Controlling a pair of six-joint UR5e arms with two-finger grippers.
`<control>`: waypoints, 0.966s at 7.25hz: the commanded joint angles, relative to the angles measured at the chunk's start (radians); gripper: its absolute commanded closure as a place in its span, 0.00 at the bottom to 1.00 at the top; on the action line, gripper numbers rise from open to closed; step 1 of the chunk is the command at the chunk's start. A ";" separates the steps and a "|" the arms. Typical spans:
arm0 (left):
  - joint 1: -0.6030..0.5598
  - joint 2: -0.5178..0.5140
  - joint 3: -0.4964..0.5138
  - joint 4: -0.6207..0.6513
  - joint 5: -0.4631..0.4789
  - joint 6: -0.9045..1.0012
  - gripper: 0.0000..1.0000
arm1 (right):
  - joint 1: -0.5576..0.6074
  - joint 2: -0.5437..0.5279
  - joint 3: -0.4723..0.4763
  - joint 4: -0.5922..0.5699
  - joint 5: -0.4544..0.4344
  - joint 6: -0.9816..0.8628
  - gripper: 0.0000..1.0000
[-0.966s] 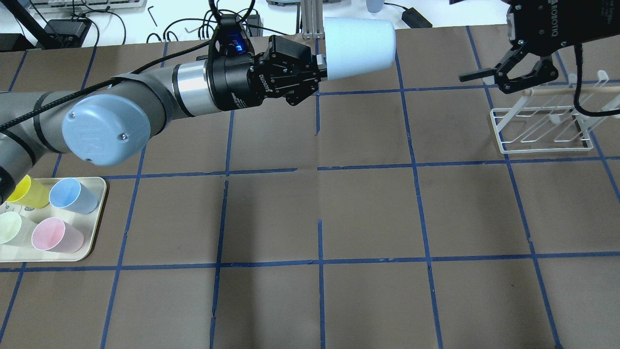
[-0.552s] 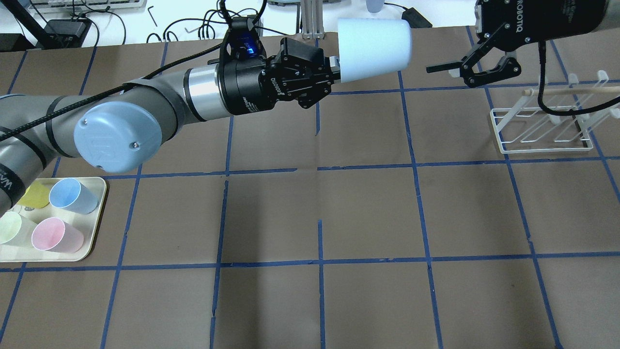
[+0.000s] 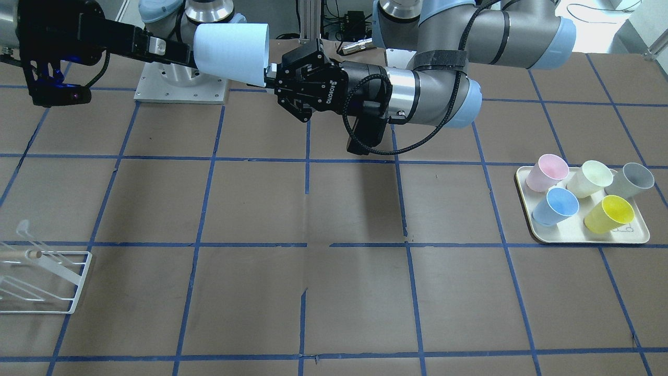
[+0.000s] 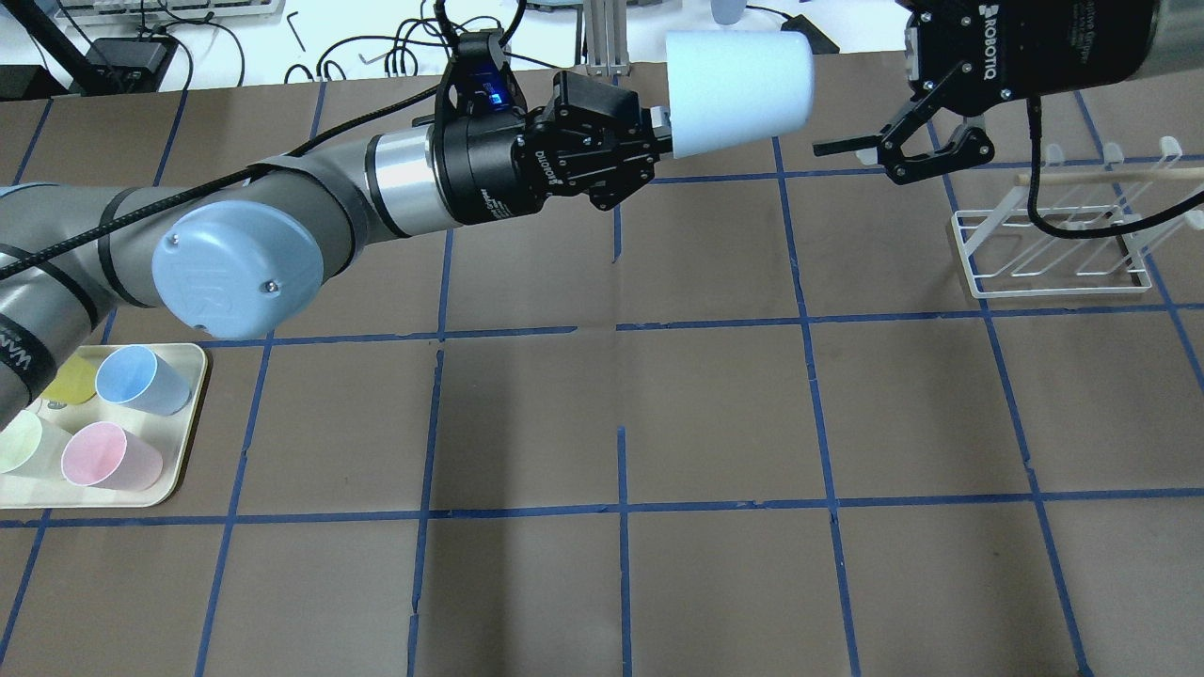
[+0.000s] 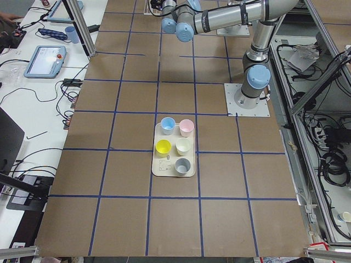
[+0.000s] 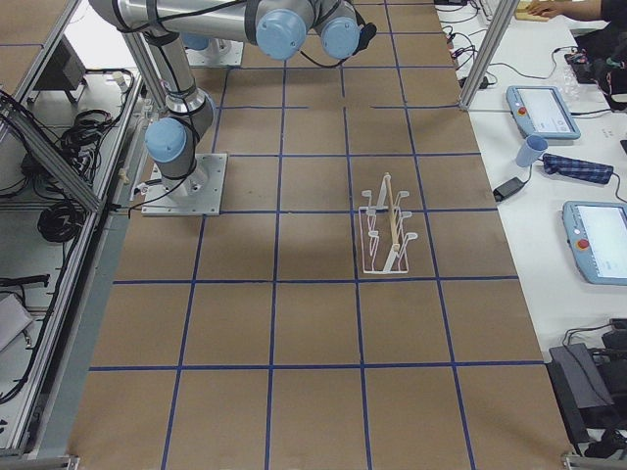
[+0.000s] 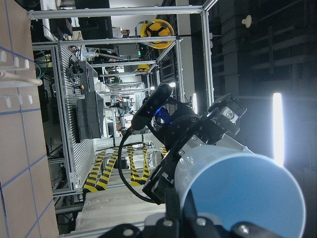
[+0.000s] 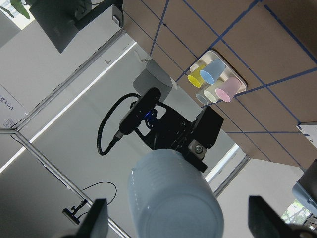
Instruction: Transfer IKEA cup to right arm and place on rack
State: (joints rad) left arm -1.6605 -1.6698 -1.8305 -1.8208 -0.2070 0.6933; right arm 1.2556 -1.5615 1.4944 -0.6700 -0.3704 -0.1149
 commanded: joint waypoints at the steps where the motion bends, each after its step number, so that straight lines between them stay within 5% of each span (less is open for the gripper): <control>1: -0.002 -0.002 0.000 0.000 -0.002 -0.001 1.00 | 0.031 0.003 0.000 0.001 0.001 0.000 0.00; 4: -0.010 -0.001 0.002 0.000 -0.002 -0.003 1.00 | 0.033 -0.002 -0.002 -0.003 -0.001 -0.014 0.00; 7: -0.010 -0.002 0.007 0.000 -0.002 -0.006 1.00 | 0.033 -0.002 -0.005 -0.003 -0.001 -0.031 0.43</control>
State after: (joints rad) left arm -1.6704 -1.6701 -1.8261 -1.8209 -0.2086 0.6880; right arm 1.2885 -1.5630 1.4905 -0.6733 -0.3712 -0.1423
